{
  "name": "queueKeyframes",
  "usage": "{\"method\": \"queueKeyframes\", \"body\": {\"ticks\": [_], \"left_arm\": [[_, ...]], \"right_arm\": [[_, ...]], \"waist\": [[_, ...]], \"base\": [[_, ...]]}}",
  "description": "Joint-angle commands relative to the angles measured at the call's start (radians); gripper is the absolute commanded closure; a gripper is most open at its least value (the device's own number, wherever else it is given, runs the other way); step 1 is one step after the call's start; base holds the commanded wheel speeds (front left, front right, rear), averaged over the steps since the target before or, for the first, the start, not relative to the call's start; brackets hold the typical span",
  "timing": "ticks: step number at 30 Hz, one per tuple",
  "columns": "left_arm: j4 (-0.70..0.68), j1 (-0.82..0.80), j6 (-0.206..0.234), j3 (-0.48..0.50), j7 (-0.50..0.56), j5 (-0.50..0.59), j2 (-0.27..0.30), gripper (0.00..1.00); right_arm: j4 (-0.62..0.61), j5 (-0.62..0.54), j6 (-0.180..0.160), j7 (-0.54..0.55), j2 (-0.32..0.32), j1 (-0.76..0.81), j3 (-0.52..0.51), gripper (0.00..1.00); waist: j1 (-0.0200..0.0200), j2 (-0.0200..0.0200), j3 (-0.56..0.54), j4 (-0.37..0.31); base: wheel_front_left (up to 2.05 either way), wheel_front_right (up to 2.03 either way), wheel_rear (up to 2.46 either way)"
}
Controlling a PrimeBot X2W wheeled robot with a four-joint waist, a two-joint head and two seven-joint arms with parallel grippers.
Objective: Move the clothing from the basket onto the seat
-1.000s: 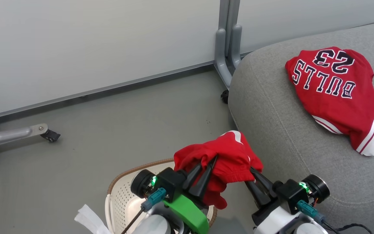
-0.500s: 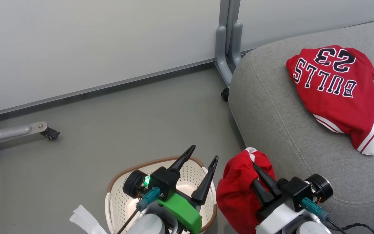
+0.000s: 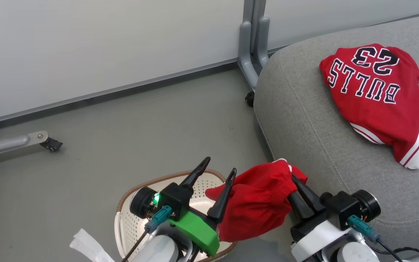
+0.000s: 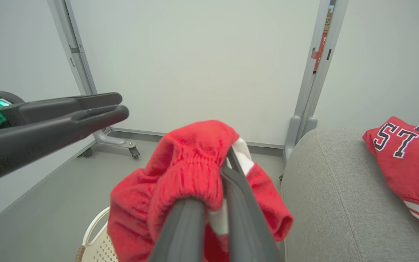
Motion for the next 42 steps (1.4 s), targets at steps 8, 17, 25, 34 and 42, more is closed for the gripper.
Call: {"method": "queueKeyframes", "body": {"ticks": [8,17,25,34,42], "left_arm": [[-0.112,0.045,-0.019,0.111,-0.002,0.081,0.032,0.00],[-0.215,0.096,-0.082,0.177,-0.002,0.185,0.102,0.00],[-0.249,0.103,-0.091,0.168,-0.002,0.262,0.181,0.00],[-0.264,0.050,-0.092,0.148,-0.002,0.273,0.239,0.00],[-0.277,-0.063,-0.092,0.096,-0.002,0.275,0.314,0.00]], "right_arm": [[-0.092,0.004,0.000,0.000,-0.009,-0.019,-0.065,1.00],[-0.217,0.000,0.000,-0.001,-0.006,-0.002,-0.147,1.00],[-0.298,0.019,0.000,-0.001,0.017,0.016,-0.191,1.00],[-0.410,0.074,0.000,-0.001,0.035,-0.152,-0.267,1.00],[-0.436,0.127,0.000,-0.001,-0.088,-0.602,-0.400,1.00]], "waist": [[0.0000,0.0000,0.084,-0.070],[0.0000,0.0000,0.205,-0.197],[0.0000,0.0000,0.307,-0.292],[0.0000,0.0000,0.453,-0.327],[0.0000,0.0000,0.616,-0.291]], "base": [[0.00,0.00,0.00],[0.00,0.00,0.00],[0.00,0.00,0.00],[0.00,0.00,0.00],[0.00,0.00,0.00]]}}
